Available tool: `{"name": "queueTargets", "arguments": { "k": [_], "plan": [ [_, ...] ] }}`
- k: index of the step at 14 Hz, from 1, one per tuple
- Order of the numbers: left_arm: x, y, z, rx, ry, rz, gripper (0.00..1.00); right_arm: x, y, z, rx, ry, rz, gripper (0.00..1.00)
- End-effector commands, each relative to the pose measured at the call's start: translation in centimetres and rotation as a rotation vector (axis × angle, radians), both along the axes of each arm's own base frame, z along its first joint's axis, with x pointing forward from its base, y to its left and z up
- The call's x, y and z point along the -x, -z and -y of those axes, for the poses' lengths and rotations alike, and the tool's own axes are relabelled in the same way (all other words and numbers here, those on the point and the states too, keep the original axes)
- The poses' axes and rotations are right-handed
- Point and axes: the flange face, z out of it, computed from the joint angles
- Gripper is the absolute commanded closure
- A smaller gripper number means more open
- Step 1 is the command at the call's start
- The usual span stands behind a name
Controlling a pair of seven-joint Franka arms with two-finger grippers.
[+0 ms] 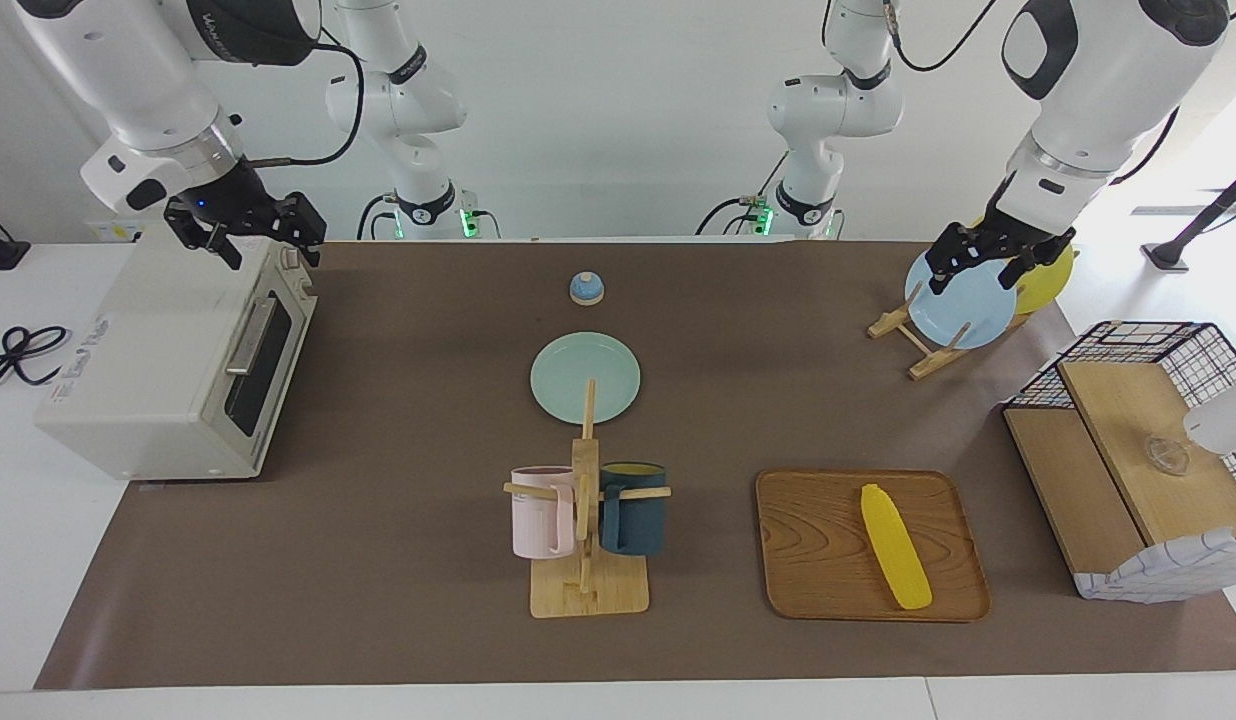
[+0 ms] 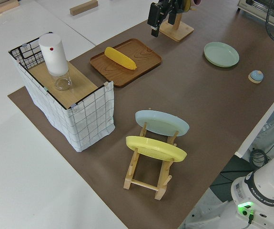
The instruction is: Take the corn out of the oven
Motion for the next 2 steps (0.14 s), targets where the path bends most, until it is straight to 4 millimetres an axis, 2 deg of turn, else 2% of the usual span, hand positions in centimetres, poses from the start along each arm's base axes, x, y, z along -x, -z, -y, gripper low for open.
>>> {"name": "queueTargets", "arguments": {
  "k": [1,2],
  "plan": [
    [0.23,-0.20,-0.24,-0.010,0.014,0.014,0.00,0.47,-0.26,0.17,-0.006,-0.014,-0.006,0.00],
    [0.23,-0.20,-0.14,-0.009,0.014,0.014,0.00,0.48,-0.26,0.26,-0.006,-0.011,-0.006,0.00]
  ]
}}
